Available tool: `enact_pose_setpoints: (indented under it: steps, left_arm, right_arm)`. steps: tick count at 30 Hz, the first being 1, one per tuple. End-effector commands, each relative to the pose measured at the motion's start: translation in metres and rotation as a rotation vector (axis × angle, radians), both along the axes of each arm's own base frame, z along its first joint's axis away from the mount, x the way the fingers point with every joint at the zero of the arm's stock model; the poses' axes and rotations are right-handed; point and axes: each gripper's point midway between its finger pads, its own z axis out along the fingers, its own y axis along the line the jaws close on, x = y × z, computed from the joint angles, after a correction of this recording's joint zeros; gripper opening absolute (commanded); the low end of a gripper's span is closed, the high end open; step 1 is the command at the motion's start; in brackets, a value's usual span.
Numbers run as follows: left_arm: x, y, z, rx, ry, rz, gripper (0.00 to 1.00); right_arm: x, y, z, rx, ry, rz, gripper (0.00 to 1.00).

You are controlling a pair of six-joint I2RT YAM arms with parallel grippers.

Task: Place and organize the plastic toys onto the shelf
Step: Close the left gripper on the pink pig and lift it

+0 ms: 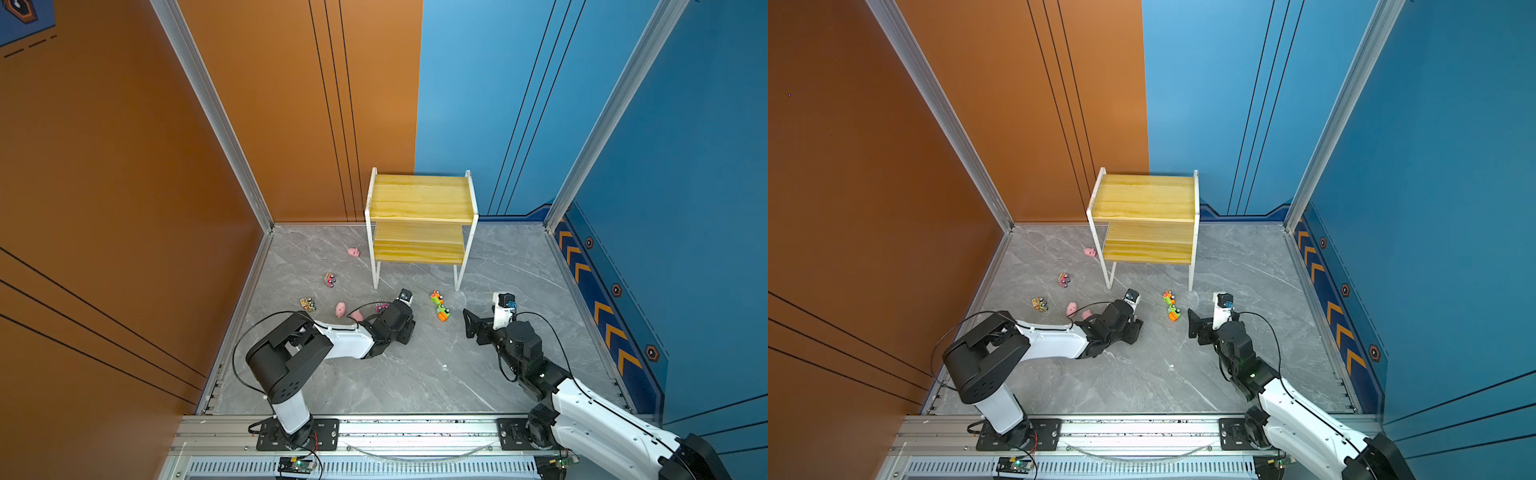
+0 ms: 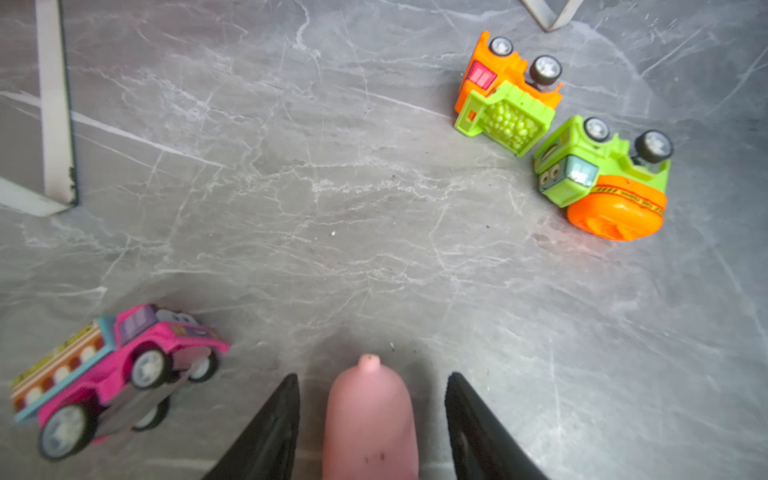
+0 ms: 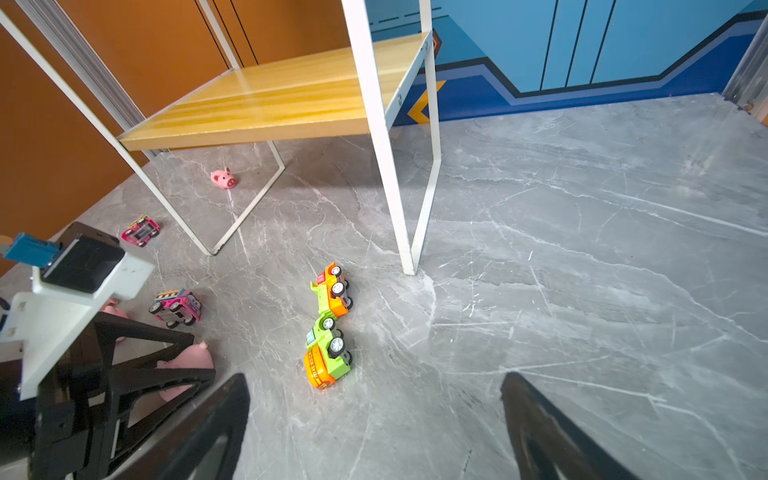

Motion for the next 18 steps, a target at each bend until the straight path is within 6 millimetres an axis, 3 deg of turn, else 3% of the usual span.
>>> enact_pose_setpoints:
  steps: [1, 12, 18]
  left_arm:
    - [0.004, -0.01, 0.026, -0.068, -0.152, -0.051, 0.6]
    - [-0.002, -0.008, 0.037, -0.223, -0.379, -0.054, 0.61]
    - [-0.002, -0.008, 0.024, -0.236, -0.439, -0.063, 0.61]
  right_arm:
    - [-0.004, -0.005, 0.006, 0.007, -0.039, -0.002, 0.95]
    - [-0.006, -0.007, 0.013, 0.037, -0.078, 0.004, 0.96]
    - [-0.001, 0.004, 0.007, 0.042, -0.058, 0.046, 0.96]
